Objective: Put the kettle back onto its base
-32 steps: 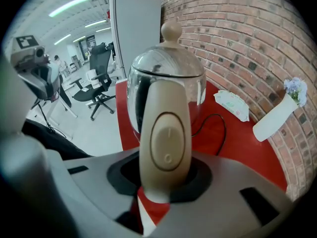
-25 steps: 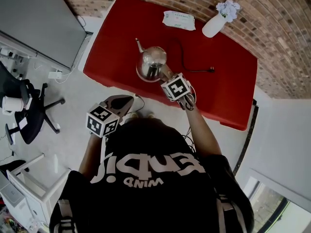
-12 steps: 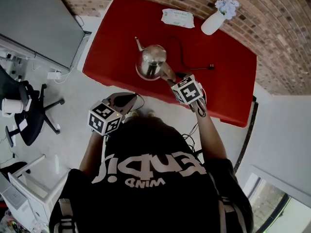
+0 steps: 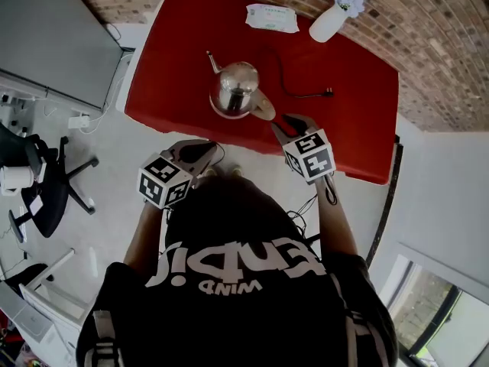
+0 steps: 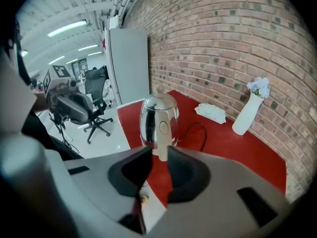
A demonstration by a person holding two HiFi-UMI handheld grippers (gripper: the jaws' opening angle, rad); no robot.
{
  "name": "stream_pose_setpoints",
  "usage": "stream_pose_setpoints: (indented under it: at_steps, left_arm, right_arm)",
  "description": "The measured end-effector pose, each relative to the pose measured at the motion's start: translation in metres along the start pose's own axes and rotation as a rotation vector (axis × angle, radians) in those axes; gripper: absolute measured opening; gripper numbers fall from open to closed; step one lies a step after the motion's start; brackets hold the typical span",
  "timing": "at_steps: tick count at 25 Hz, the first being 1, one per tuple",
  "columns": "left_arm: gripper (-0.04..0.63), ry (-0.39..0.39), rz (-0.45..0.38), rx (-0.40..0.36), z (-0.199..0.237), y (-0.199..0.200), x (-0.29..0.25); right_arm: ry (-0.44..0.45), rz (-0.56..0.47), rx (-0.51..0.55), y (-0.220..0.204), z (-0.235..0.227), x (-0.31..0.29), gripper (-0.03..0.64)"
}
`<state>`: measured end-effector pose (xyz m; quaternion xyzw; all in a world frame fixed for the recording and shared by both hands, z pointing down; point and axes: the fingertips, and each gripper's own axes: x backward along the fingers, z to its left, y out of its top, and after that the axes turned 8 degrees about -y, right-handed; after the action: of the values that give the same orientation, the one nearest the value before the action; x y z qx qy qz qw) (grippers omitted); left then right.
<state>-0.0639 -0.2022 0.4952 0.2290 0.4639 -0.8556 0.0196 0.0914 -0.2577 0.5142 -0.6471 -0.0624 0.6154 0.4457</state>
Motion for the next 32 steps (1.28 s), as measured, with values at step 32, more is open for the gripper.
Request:
stream_pose_setpoints:
  at_steps: [32]
  left_arm:
    - [0.009,0.084,-0.066,-0.015,-0.069,-0.030,0.002]
  right_arm:
    - [0.339,-0.023,-0.132,-0.108,0.111,0.108,0.020]
